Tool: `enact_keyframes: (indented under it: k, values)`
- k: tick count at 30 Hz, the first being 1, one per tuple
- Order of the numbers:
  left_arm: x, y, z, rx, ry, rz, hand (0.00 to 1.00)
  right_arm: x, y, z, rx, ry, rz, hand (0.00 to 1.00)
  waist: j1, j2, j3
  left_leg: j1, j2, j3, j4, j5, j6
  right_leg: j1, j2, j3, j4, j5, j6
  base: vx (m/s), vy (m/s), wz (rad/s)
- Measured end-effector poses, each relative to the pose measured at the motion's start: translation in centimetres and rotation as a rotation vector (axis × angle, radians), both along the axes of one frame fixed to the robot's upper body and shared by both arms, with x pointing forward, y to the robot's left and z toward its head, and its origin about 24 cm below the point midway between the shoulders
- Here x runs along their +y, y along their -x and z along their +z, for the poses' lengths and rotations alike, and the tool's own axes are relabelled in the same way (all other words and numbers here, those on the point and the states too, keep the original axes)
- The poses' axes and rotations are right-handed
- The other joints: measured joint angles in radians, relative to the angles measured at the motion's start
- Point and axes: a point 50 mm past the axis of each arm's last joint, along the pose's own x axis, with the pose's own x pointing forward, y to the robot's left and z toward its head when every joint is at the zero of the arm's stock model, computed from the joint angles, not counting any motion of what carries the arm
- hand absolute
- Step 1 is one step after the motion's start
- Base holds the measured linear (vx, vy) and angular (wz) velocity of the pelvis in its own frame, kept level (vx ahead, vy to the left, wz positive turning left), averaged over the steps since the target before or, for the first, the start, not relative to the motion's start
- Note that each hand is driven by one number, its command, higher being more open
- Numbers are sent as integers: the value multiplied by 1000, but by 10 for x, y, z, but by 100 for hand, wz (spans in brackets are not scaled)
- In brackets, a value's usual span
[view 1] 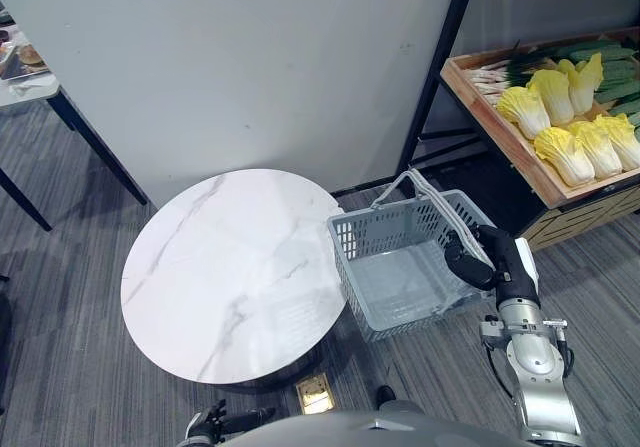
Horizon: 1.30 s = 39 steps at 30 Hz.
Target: Pick vegetable in the basket
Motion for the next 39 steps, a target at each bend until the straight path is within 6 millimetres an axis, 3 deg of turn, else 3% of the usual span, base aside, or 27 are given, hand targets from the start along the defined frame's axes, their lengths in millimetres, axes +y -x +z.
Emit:
enact_keyframes:
  k: [10, 19, 28, 39]
  values:
    - [0, 0, 0, 1, -5, -6, 100, -6, 3, -5, 29, 7, -25, 0, 2, -5, -1, 11, 0, 1, -3, 0, 0, 9, 0, 0, 0, -1, -1, 0, 0, 0]
    - [1, 3, 0, 7, -6, -7, 100, -53, 32, -27, 167, 73, -309, 0, -3, -5, -3, 18, -1, 4, -12, -1, -1, 11, 1, 3, 0, -3, -1, 0, 0, 0]
    - [-4, 10, -1, 24, 4, -9, 100, -77, 64, -55, 311, 58, -491, 0, -24, 4, -8, 28, -1, 17, -12, -6, -1, 11, 2, 13, 2, -5, -1, -8, 0, -3]
    - [-6, 11, -2, 26, 11, -12, 100, -67, 98, -96, 494, -41, -552, 0, -23, 11, -12, 33, -1, 26, -12, -15, -8, 11, 4, 21, 4, -12, -5, -5, 0, -1]
